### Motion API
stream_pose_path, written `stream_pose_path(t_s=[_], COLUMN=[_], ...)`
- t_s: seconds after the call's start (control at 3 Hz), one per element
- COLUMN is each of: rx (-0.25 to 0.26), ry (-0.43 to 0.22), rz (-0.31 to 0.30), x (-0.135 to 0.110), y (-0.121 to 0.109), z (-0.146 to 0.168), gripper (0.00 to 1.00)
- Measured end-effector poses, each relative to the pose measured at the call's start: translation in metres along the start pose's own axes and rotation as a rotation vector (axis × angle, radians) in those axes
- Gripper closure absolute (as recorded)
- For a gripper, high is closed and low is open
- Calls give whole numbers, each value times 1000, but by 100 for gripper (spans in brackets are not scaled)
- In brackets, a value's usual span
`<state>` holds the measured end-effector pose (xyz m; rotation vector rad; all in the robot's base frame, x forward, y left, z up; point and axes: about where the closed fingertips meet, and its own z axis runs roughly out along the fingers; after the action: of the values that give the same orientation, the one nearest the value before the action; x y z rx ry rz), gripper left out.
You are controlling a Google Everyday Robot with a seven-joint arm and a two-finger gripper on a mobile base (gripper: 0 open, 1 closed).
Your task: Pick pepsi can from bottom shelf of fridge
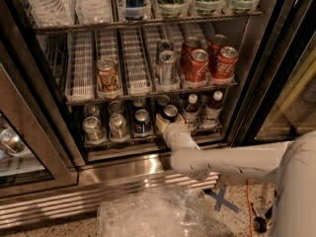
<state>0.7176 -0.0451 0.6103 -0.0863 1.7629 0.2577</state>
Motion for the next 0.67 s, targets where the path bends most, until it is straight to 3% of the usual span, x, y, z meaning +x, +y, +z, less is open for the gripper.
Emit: stream_pose_path(t_s=[0.67], rx=[-30], ry=[-12], rz=[-15], x=[-11], y=[10], z=[-11], gripper=[100])
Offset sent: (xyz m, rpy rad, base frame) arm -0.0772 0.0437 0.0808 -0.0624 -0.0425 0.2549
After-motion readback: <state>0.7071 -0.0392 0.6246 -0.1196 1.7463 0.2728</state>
